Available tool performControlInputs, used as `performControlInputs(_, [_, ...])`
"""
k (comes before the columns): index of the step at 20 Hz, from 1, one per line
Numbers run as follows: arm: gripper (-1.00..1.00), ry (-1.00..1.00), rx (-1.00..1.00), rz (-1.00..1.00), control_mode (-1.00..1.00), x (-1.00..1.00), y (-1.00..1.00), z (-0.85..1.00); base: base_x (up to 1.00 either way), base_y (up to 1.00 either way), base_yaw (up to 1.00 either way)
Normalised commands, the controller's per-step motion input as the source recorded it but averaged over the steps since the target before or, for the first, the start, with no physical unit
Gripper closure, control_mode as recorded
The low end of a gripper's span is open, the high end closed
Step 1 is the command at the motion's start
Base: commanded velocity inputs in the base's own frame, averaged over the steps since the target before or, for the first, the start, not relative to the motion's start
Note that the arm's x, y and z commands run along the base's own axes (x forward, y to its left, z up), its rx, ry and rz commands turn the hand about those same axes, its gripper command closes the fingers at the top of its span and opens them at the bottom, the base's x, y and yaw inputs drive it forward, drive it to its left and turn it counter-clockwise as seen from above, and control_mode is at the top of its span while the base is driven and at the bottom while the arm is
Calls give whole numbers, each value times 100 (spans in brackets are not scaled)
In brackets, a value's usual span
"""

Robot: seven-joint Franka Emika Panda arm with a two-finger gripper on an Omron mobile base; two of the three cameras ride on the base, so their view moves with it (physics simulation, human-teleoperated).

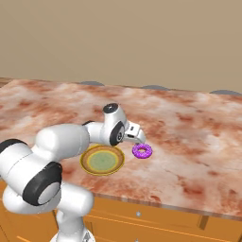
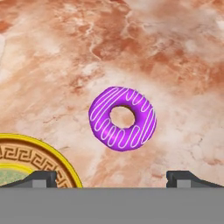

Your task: Place the pastries on the plates.

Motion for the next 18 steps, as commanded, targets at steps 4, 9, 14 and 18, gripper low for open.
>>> performControlInputs(4, [-100, 0, 0, 0, -100, 0, 0, -10, 0, 0, 0])
performControlInputs(9, [-100, 0, 0, 0, -100, 1, 0, -16, 0, 0, 0])
performControlInputs(14, [-100, 0, 0, 0, -100, 5, -9, -14, 0, 0, 0])
performControlInputs(18, [-100, 0, 0, 0, -100, 18, -10, -20, 0, 0, 0])
